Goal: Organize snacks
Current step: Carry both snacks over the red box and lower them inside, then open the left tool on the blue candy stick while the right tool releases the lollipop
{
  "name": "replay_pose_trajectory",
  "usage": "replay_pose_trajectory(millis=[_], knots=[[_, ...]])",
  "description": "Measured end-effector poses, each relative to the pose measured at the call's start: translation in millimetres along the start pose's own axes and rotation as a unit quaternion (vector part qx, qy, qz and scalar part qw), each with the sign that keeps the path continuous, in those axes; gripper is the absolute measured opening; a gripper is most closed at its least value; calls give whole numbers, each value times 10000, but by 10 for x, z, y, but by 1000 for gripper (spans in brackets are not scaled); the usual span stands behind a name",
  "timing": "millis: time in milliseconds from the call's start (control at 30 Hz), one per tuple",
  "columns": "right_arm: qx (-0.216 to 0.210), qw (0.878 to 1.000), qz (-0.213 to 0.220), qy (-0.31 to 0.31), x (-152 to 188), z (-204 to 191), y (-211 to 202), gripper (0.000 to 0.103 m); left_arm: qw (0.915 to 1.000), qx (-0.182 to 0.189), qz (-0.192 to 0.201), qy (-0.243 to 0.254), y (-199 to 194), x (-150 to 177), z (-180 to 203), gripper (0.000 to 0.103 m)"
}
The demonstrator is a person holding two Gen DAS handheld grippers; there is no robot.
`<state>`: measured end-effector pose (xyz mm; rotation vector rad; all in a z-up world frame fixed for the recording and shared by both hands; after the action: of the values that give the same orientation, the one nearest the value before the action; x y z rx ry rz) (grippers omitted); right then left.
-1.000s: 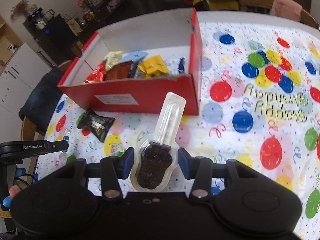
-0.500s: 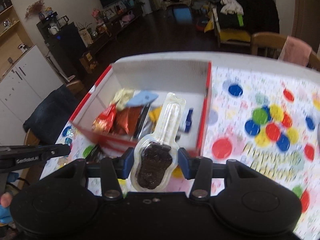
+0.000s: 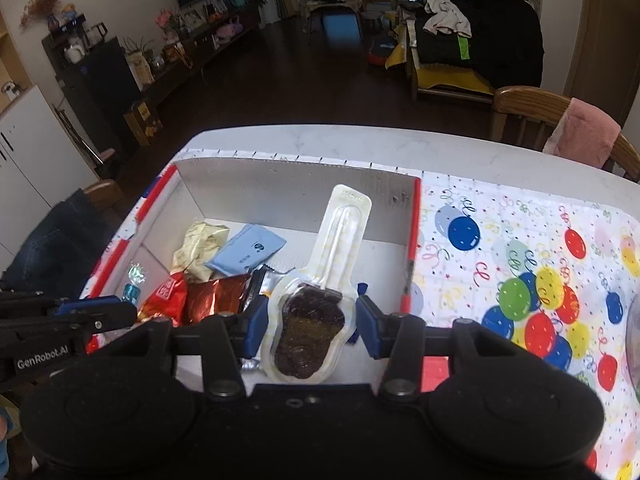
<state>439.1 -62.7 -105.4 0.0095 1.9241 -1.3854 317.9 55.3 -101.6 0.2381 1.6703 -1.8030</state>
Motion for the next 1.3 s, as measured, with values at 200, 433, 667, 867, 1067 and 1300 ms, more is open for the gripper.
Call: replay_pose_trajectory(millis=[200,433,667,867,1067,1300], knots=[[-119,9997,-204,4,-117,-104,257,46,9999,-17,-115,3,202,-225,-115,12],[-290,9981,-531,-69,-206,-284,538,46,9989,-233,-397,58,502,-418,-253,12],[-341,9944,-1003,-43,-127,-332,842,46,9972,-317,-684,3,729,-459,-366,12],[-341,9925,-1173,14,-79,-291,949,46,9956,-374,-857,81,852,-434,-399,12],[-296,9919,-1235,42,-76,-285,1002,48,9953,-390,-873,120,886,-446,-393,12],[-300,9924,-1185,132,-88,-246,962,48,9957,-407,-823,104,848,-443,-393,12]])
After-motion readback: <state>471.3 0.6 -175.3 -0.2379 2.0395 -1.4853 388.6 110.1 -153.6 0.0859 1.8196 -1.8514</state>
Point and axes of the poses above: each gripper's, at about its wrist camera, not at the fingertips, and y roughly the way its jaws point, z to its right, x to its underside, the point moved 9 cm from there along y, roughly the way its jaws point, and after that the axes turned 2 degrees about x, right-handed, at the moved point
